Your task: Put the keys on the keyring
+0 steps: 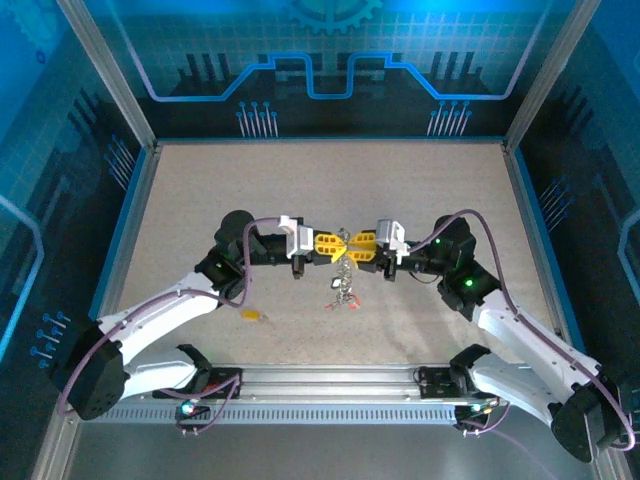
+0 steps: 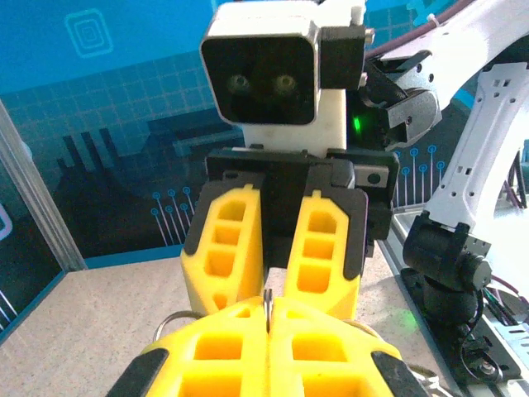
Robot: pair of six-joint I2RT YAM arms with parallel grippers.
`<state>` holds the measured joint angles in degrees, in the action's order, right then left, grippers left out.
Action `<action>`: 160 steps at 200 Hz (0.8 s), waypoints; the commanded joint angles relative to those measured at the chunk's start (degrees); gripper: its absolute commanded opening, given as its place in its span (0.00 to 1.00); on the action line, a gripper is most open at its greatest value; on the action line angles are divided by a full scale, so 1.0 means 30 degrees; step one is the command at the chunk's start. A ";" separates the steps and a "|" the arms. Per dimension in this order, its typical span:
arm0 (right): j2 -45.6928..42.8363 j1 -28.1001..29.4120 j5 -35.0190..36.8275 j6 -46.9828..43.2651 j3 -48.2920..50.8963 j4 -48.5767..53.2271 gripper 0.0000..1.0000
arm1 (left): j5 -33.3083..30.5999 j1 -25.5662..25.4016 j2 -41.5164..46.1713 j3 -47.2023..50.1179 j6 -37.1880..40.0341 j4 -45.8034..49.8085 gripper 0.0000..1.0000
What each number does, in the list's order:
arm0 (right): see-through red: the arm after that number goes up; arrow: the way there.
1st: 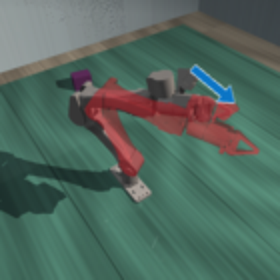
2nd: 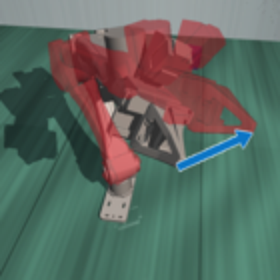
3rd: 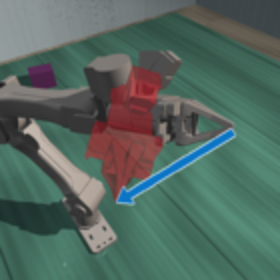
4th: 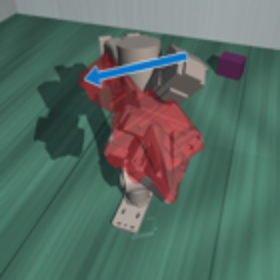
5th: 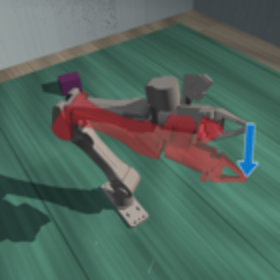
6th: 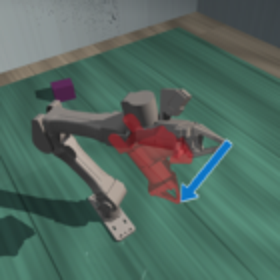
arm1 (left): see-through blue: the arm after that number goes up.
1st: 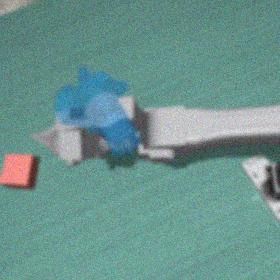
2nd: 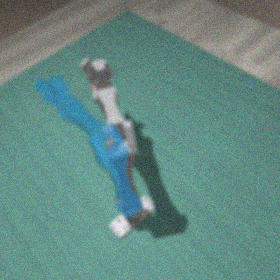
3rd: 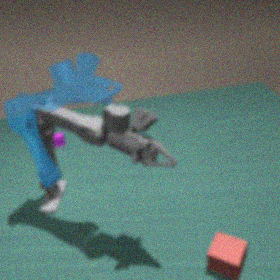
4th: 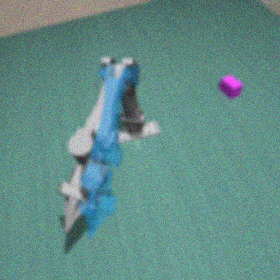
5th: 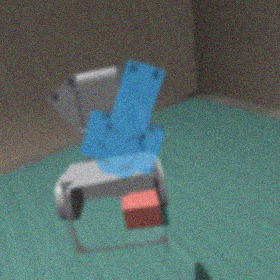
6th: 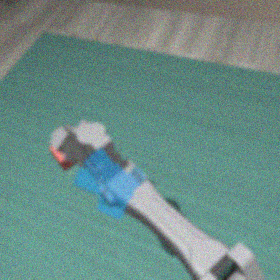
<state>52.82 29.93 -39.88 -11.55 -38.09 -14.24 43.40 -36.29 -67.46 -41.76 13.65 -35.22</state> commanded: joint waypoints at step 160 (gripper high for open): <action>0.0060 0.0334 -0.0432 0.0818 -0.0576 -0.1582 0.18 | 0.0632 -0.0382 -0.1042 -0.0148 -0.1021 -0.2633 0.00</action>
<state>53.25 30.44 -40.10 -10.41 -38.33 -15.18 43.79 -36.40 -69.84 -41.76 10.76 -40.14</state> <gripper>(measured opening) 0.180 0.055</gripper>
